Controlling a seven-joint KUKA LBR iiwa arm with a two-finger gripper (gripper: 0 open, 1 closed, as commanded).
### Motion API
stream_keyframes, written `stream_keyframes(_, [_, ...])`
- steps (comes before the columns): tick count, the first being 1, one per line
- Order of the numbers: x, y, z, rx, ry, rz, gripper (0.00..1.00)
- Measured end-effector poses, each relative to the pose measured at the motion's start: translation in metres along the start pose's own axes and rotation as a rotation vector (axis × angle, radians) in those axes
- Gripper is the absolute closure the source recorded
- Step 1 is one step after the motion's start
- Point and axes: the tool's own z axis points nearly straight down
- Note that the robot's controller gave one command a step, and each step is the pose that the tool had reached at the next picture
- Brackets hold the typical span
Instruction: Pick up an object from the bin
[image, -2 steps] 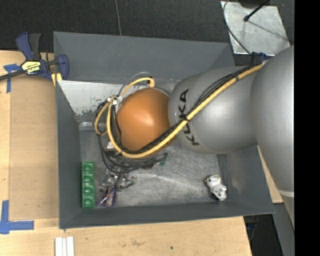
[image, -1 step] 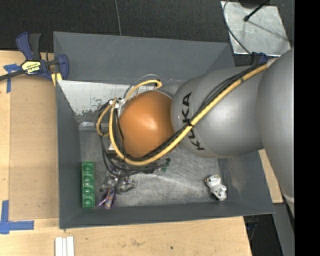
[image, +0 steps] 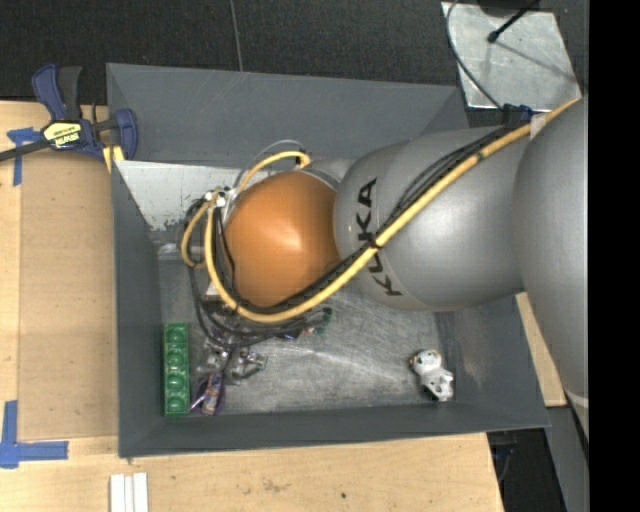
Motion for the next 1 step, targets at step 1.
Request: stream_keyframes(1, [0.0163, -0.0027, -0.0503, -0.003, 0.0, -0.01, 1.0])
